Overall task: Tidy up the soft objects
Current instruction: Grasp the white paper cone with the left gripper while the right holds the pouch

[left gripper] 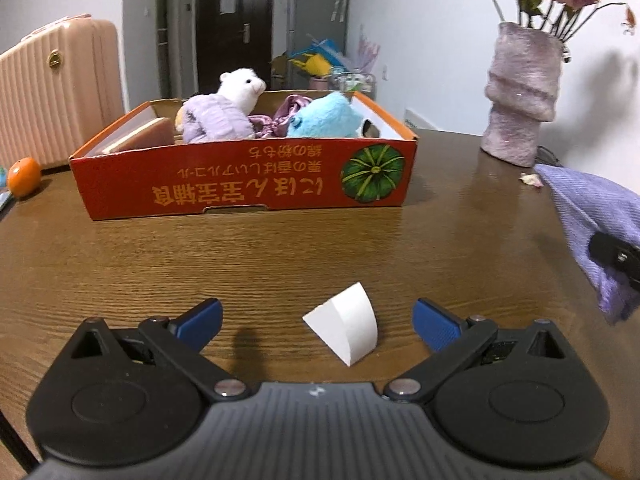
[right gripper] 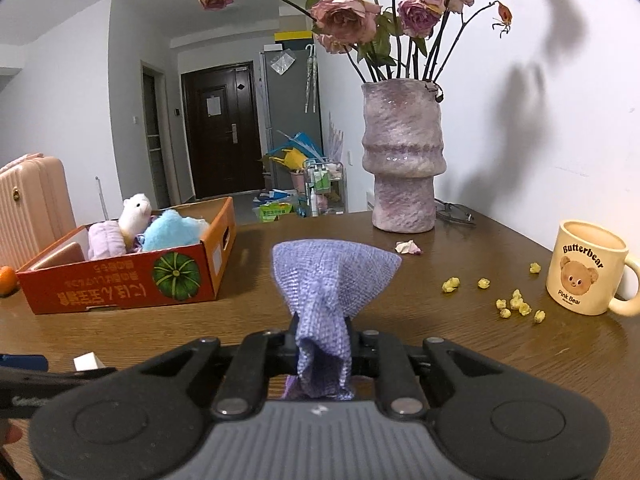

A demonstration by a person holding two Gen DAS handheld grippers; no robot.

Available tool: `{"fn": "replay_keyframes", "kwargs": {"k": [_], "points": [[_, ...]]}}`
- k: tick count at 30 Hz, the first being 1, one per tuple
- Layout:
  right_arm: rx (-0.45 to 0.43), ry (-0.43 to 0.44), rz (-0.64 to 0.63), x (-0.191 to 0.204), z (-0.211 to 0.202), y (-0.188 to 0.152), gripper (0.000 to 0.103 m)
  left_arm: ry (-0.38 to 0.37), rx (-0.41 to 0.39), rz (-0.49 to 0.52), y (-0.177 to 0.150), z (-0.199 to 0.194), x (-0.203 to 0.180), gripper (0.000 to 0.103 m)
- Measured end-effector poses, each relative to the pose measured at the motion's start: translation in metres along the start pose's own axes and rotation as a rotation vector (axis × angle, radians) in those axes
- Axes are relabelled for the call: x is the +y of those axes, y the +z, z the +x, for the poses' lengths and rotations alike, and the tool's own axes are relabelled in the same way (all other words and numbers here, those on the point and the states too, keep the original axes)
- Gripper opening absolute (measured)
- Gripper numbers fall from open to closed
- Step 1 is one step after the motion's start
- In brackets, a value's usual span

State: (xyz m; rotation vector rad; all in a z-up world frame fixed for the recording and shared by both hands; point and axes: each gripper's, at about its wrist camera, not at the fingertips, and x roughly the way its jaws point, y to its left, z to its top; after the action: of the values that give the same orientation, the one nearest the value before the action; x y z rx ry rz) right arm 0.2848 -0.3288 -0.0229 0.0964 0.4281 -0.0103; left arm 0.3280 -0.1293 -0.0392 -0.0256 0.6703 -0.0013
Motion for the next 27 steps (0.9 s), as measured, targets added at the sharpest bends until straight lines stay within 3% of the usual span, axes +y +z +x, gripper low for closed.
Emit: {"fn": "replay_keyframes", "kwargs": {"k": [3,8,15,20,27], "points": [[-0.002,0.002,0.003,0.000,0.000,0.000,0.015,0.021,0.010,-0.014,0.002,0.004,-0.001,0.103],[0.001,-0.007,0.003,0.000,0.001,-0.001,0.015,0.024,0.018,-0.017,0.002,0.006,0.000,0.088],[-0.002,-0.005,0.008,0.004,-0.001,-0.002,0.015,0.012,0.032,-0.038,0.002,0.008,0.004,0.062],[0.003,0.002,0.005,0.011,-0.001,-0.003,0.015,-0.030,0.032,-0.033,0.002,0.006,0.004,0.033],[0.006,0.004,0.007,0.018,-0.002,-0.004,0.015,-0.033,0.020,-0.032,0.003,0.004,0.005,0.027]]}}
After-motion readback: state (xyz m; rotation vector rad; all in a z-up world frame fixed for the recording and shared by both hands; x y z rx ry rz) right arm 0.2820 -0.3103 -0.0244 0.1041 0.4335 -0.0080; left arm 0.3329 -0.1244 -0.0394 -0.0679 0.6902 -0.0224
